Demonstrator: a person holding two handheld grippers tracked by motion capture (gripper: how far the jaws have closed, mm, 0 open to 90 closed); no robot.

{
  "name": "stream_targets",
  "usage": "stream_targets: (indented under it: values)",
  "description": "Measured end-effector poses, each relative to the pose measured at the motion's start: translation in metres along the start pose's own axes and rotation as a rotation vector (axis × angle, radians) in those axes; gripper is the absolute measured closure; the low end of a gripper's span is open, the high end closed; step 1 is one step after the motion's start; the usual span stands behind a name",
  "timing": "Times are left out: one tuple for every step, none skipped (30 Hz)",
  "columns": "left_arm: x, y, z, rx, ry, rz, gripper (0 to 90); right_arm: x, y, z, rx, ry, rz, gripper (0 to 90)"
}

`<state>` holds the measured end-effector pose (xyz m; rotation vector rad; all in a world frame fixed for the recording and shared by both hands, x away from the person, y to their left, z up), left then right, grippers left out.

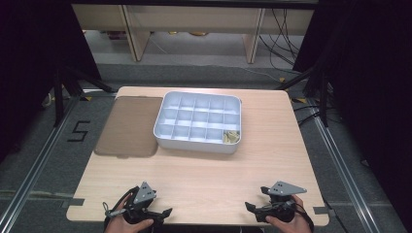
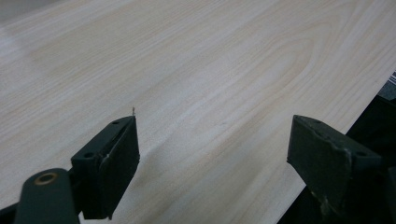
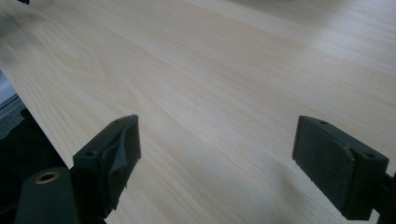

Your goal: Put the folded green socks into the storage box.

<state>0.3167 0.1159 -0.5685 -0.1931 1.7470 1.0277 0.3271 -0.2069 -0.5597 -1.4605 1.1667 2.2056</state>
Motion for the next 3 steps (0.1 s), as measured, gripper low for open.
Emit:
stream_targets:
  values:
    - [-0.0001, -0.0001, 0.0, -0.001, 0.001, -0.001, 16.0, 0.0001, -0.0002, -0.0001, 0.0, 0.001, 0.0, 16.0]
    - [0.0, -0.0003, 0.0003, -0.004, 0.003, -0.002, 16.0, 0.0012, 0.0016, 0.001, 0.033, -0.024, 0.011, 16.1]
    - [0.0, -0.0003, 0.0003, -0.004, 0.003, -0.002, 16.0, 0.0006, 0.001, 0.0, 0.028, -0.008, 0.003, 16.1]
Point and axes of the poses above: each handheld gripper's, and its own axes: y roughly backward along the jaws, x roughly out of its underside, z roughly to its left, the point moved 9 cm from there along -y, roughly forward along the jaws, and after that the axes turned 12 degrees about -z, right-handed, at the moved point
